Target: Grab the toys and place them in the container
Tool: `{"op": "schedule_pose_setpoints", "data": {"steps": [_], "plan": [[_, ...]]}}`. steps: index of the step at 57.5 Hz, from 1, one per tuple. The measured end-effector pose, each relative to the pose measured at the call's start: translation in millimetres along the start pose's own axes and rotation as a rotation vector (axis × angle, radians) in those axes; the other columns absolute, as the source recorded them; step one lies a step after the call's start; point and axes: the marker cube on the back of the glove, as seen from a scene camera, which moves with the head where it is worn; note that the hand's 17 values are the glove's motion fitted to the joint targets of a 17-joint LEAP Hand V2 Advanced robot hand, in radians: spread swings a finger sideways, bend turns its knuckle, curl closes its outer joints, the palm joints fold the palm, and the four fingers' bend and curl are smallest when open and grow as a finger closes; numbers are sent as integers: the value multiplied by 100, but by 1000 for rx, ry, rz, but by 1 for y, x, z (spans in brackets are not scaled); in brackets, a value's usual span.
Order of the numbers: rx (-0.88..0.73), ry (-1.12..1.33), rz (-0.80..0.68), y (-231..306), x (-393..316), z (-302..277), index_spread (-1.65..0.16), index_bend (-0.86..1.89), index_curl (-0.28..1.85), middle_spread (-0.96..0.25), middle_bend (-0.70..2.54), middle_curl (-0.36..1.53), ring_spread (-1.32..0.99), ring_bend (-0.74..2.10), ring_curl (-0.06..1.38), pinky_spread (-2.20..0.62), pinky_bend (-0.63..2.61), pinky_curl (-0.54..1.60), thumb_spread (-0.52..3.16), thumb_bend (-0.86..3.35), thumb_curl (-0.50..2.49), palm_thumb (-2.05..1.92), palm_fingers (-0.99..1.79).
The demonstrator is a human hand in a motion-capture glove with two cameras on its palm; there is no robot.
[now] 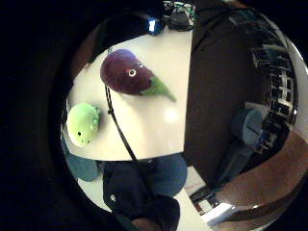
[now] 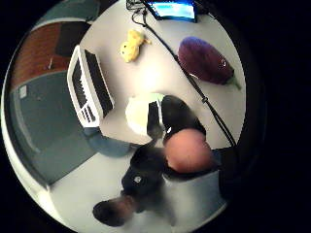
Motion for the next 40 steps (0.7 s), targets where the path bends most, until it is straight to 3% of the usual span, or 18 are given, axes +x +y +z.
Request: {"op": "schedule_pose_setpoints", "data": {"steps": [8, 17, 40], "plan": [[4, -17, -7, 5, -7, -4, -19, 8, 4, 1, 19, 11, -2, 21, 5, 1, 64, 19, 93, 8, 8, 9, -8], [12, 10, -8, 7, -8, -10, -22, 8, 7, 3, 18, 16, -1, 22, 10, 2, 70, 24, 121, 6, 14, 7, -14], [123, 35, -18, -24, 8, 7, -23, 6, 11, 6, 10, 18, 2, 17, 16, 4, 81, 32, 122, -2, 24, 1, -35]]}}
